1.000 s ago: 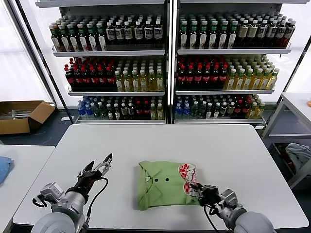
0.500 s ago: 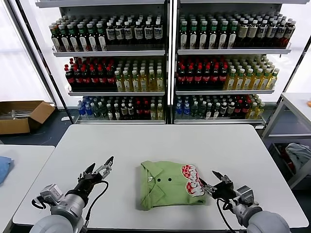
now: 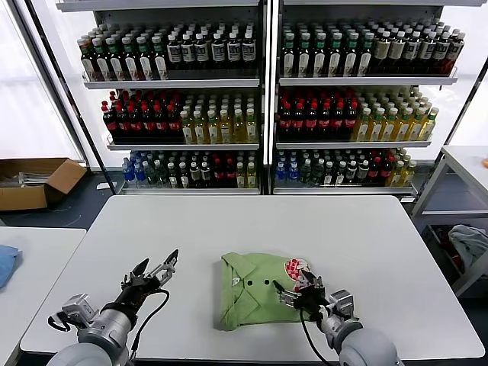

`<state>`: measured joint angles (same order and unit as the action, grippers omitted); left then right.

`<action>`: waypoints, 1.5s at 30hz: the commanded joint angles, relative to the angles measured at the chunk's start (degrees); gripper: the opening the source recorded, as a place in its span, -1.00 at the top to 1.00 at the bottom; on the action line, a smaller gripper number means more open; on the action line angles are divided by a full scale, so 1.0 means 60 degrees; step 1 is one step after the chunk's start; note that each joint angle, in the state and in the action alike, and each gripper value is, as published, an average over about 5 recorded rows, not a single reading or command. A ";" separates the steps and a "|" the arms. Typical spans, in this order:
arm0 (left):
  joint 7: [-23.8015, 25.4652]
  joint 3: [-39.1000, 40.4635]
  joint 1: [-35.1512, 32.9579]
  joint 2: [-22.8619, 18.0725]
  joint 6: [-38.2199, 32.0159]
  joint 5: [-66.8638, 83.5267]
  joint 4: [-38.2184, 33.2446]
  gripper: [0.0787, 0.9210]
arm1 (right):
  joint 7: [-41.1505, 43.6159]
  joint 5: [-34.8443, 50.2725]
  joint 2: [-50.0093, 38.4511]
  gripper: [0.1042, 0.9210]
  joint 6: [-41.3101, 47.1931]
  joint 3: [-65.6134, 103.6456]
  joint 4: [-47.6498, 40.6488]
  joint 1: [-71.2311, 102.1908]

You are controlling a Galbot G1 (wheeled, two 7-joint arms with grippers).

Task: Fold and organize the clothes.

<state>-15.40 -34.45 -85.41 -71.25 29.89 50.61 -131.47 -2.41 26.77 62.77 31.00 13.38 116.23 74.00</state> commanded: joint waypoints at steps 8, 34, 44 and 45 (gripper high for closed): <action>0.0257 0.0035 -0.0062 -0.0009 -0.0018 -0.0067 -0.0094 -0.77 | -0.0806 0.0332 0.0921 -0.76 -0.0423 -0.1012 0.0329 -0.1149; 0.0332 -0.0094 -0.0084 -0.0013 -0.0082 -0.0135 -0.0045 -0.77 | -0.0715 -0.1121 0.1199 -0.76 -0.1462 -0.1482 0.0016 -0.1577; 0.2130 -0.1043 -0.0018 0.0343 -0.1004 -0.1267 0.0686 -0.77 | 0.0461 -0.0612 0.0137 -0.76 -0.3082 0.2189 0.1319 0.0047; 0.2422 -0.1101 -0.0028 0.0338 -0.1225 -0.1583 0.0797 -0.77 | 0.0603 -0.0560 0.0166 -0.76 -0.3141 0.2637 0.1306 0.0275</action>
<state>-10.77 -37.02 -85.59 -70.15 28.02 48.48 -130.23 -4.17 21.03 67.70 21.60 9.36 116.45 67.51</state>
